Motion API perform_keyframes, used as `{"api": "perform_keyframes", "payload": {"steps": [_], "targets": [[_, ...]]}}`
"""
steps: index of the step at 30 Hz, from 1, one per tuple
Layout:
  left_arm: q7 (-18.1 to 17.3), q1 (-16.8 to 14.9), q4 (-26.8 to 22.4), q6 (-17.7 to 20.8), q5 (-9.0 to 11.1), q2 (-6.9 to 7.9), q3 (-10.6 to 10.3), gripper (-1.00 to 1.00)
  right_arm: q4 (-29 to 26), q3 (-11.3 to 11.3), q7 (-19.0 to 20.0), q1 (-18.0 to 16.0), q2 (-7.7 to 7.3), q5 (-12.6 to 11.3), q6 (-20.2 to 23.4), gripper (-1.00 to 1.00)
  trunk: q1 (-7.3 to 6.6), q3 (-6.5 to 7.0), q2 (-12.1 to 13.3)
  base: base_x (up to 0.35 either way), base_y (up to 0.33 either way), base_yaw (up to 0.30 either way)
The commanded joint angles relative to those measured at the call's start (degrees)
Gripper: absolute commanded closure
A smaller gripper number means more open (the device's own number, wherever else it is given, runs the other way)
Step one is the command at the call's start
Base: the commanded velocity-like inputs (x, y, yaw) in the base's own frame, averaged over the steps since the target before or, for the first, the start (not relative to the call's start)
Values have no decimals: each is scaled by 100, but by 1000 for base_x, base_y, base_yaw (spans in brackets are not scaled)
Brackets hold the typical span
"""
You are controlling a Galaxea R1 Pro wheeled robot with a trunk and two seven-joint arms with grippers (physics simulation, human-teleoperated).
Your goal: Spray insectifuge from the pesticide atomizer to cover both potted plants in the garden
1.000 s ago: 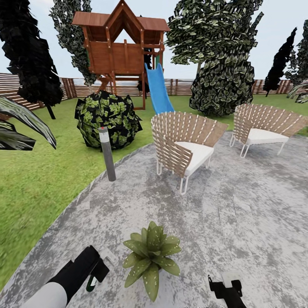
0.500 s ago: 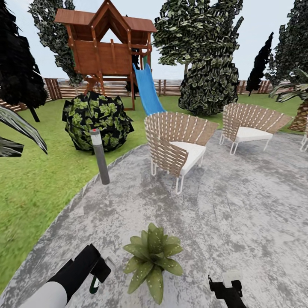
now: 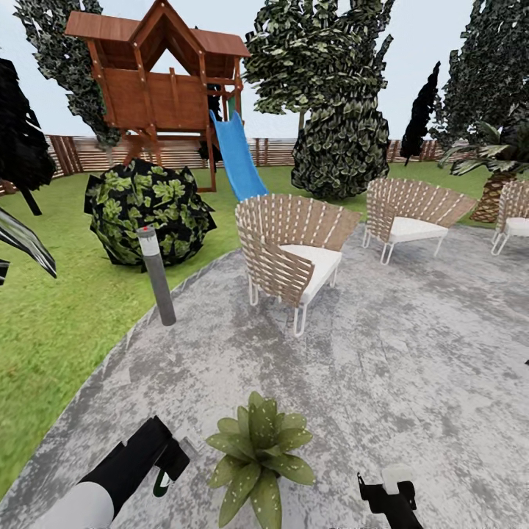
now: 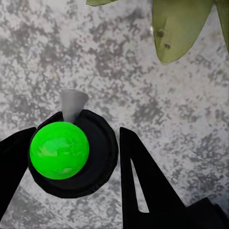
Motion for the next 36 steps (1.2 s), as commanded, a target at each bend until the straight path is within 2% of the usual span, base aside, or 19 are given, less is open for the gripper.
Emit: {"api": "perform_keyframes", "payload": {"steps": [1, 2, 4, 5, 6, 10, 15, 19, 23, 36], "targets": [[-65, -73, -31, 16, -264, 9, -16, 100, 5, 49, -19, -3, 2, -41, -15, -100, -1, -1, -2, 0, 0, -221], [-145, -125, -35, 17, -419, 8, -13, 100, 6, 49, -19, -4, 3, -41, -15, -100, -1, 4, -2, 0, 0, -220], [-519, -175, -38, -11, -686, 4, -10, 100, 6, 49, -19, -4, 2, -41, -15, -100, -1, 11, -2, 0, 0, -143], [-778, -199, -45, -34, -931, 0, -4, 100, 4, 49, -19, -3, 2, -41, -15, -100, -1, 12, -2, 0, 0, -37], [-880, -286, -48, -44, -1057, 3, -4, 100, 5, 49, -19, -3, 2, -41, -15, -100, -1, 12, -2, 0, 0, -10], [-921, -484, -48, -44, -1125, -26, -9, 100, 6, 49, -19, -4, -1, -41, -15, -100, -1, 13, -2, 0, 0, -2], [-928, -656, 1, -26, -1542, 14, -2, 100, 6, 49, -17, -3, 0, -41, -15, -100, -1, 13, -2, 0, 0, -52], [-926, -616, 46, -30, -1608, 128, 8, 100, 6, 49, -10, 0, 3, -39, -15, -100, -1, 13, -2, 0, 0, -248], [-912, -604, 6, 15, -1616, 80, -18, 100, 6, 49, -14, -4, 7, -36, -15, -100, -1, 13, -2, -97, 125, -64], [-905, -593, 66, -23, -1581, 89, 19, 100, 6, 50, -17, -4, 5, -38, -20, -100, -1, 13, -2, 40, 45, -1]]}}
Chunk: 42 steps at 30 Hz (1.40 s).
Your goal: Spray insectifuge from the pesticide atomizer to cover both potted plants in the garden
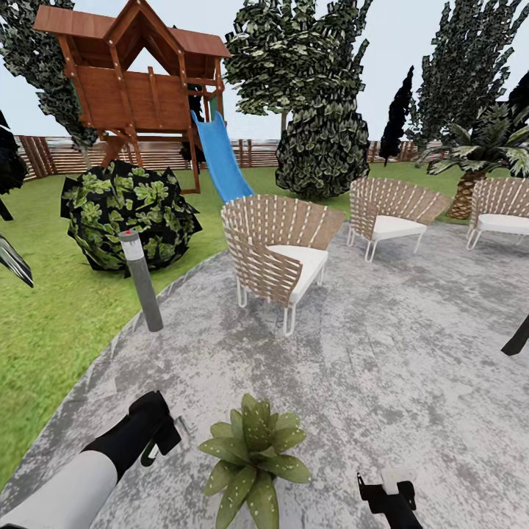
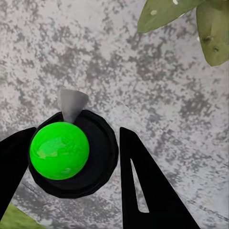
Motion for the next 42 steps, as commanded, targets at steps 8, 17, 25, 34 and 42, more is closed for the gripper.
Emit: {"api": "perform_keyframes", "payload": {"steps": [8, 17, 25, 34, 42], "targets": [[-65, -89, -80, 43, -79, -77, -39, 100, 3, 51, -21, -2, 1, -37, -18, -100, -1, -6, -2, 3, 2, 0], [-49, -85, -25, 59, -427, -316, -47, 100, 3, 51, -21, -1, 1, -37, -16, -100, -1, -6, -2, 0, 0, 0], [-31, -22, -11, 40, -509, -6, -31, 100, 3, 51, -21, -1, -7, -34, -18, -100, -1, -6, -2, 0, 0, 0], [-49, -91, -95, 50, -519, -288, -31, 100, 3, 51, -21, -1, -7, -35, -9, -100, -1, -6, -2, 0, 0, 0], [-33, -71, -30, 6, -520, -246, -38, 100, 3, 51, -21, -2, -7, -35, -9, -100, -1, -6, -2, 0, 0, 0]]}}
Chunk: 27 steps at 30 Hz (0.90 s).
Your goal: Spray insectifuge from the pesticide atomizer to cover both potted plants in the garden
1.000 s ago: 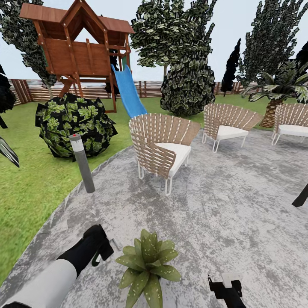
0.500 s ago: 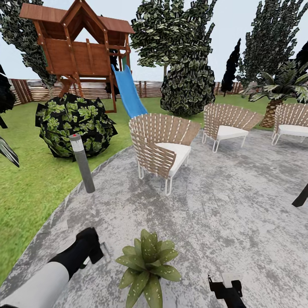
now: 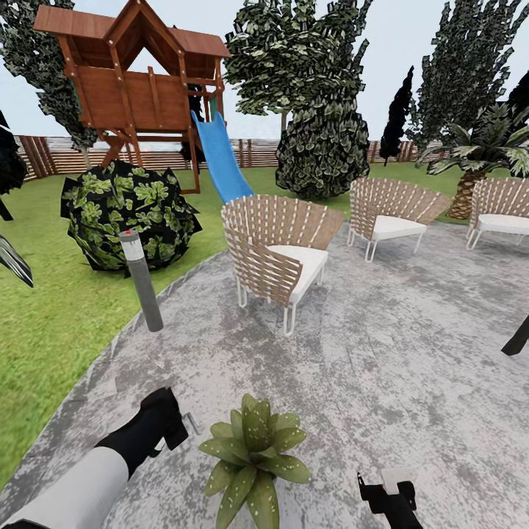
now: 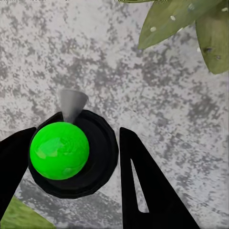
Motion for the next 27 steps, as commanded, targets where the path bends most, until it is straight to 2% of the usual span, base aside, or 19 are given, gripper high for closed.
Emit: {"api": "perform_keyframes", "payload": {"steps": [1, 3, 6, 9, 12, 14, 17, 18, 21, 24, 27], "targets": [[-58, -4, -18, -4, -56, -15, -21, 100, 3, 50, -20, -2, 0, -40, -15, -100, -1, -6, -2, 0, 0, 0], [-70, -7, -63, -15, -40, -74, -21, 100, 3, 50, -20, -3, 0, -39, -15, -100, -1, -6, -2, 0, 0, 0], [-74, -22, -85, -12, -47, -319, -25, 100, 3, 50, -20, -1, 0, -40, -15, -100, -1, -6, -2, 0, 0, 0], [-75, -25, -83, -11, -41, -395, -27, 100, 3, 50, -20, 1, 0, -40, -15, -100, -1, -6, -2, 0, 0, 0], [-75, -7, -27, -17, -60, -362, -44, 100, 3, 50, -20, 1, 0, -40, -15, -100, -1, -6, -2, 0, 0, 0], [-82, 25, -4, -20, -64, -284, -38, 100, 3, 50, -20, -1, 0, -40, -15, -100, -1, -6, -2, 0, 0, 0], [-91, 56, 16, -82, -35, -17, -46, 100, 3, 50, -20, -5, 0, -40, -15, -100, -1, -6, -2, 0, 0, 0], [-93, 62, 94, -198, -30, -17, -55, 100, 3, 50, -20, -4, 0, -40, -15, -100, -1, -6, -2, 0, 0, 0], [-93, 56, 127, -242, -23, -118, -34, 100, 3, 50, -20, -4, 0, -40, -15, -100, -1, -6, -2, 0, 0, 0], [-114, 10, 90, -235, -27, -313, -34, 100, 3, 50, -20, -4, 0, -40, -15, -100, -1, -6, -2, 0, 0, 0], [-471, -25, 43, -235, -35, -441, -34, 100, 3, 50, -20, -2, 0, -39, -15, -100, -1, -6, -2, 0, 0, 0]]}}
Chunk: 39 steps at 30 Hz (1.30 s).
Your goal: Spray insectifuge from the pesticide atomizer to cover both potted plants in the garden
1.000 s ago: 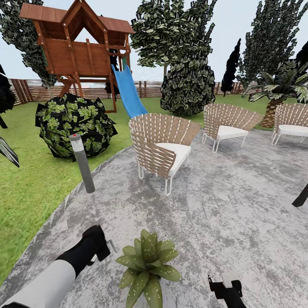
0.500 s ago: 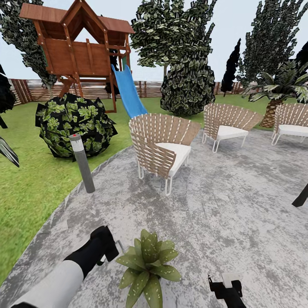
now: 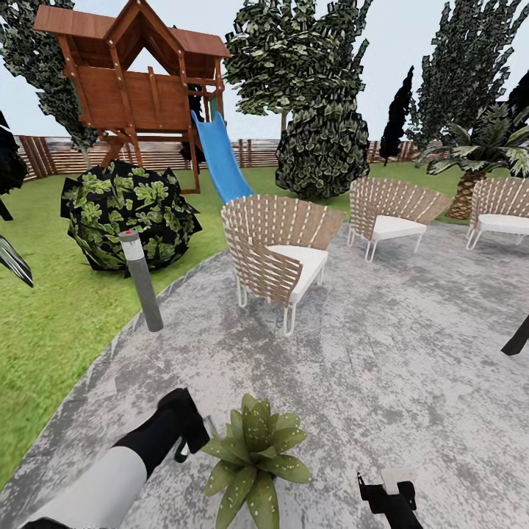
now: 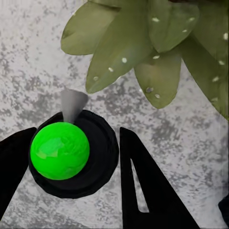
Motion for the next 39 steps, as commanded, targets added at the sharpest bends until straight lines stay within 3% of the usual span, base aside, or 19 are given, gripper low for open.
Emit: {"api": "perform_keyframes", "payload": {"steps": [1, 6, 11, 19, 22, 24, 25, 27, 31, 32, 36, 39], "targets": [[-150, -7, -19, 6, -63, -11, -6, 100, 3, 51, -19, -3, -1, -40, -14, -100, -1, -5, -2, 0, 0, 0], [-262, -11, -65, 11, -77, -24, -5, 100, 3, 51, -19, -5, -1, -40, -14, -100, -1, -5, -2, 0, 0, 0], [-281, -9, -508, 51, -70, -18, -1, 100, 3, 51, -19, -6, -1, -40, -14, -100, -1, -5, -2, 0, 0, 0], [-411, 66, -512, 6, -65, 67, -25, 100, 3, 51, -19, -4, -1, -40, -14, -100, -1, -5, -2, 0, 0, 0], [-452, 47, -552, 4, -61, -48, -34, 100, 3, 51, -19, -2, -1, -40, -14, -100, -1, -5, -2, 0, 0, 0], [-458, 36, -532, 10, -70, -190, -234, 100, 3, 51, -19, -4, -1, -40, -14, -100, -1, -5, -2, 0, 0, 0], [-459, 38, -494, 12, -76, -189, -372, 100, 3, 51, -19, -5, -1, -40, -14, -100, -1, -5, -2, 0, 0, 0], [-460, 60, -474, 8, -68, -84, -417, 100, 3, 51, -19, -5, -1, -40, -14, -100, -1, -5, -2, 0, 0, 0], [-468, 90, -447, -21, -8, 477, -444, 100, 3, 51, -19, -4, -1, -40, -14, -100, -1, -5, -2, 0, 0, 0], [-469, 92, -402, -67, -1, 526, -445, 100, 3, 51, -19, -5, -1, -40, -14, -100, -1, -5, -2, 0, 0, 0], [-462, 93, 62, -478, -16, 521, -430, 100, 3, 51, -19, -3, -1, -40, -14, -100, -1, -5, -2, 0, 0, 0], [-464, 86, 77, -512, 0, 499, -393, 100, 3, 51, -19, -5, -1, -38, -14, -100, -1, -5, -2, 0, 0, 0]]}}
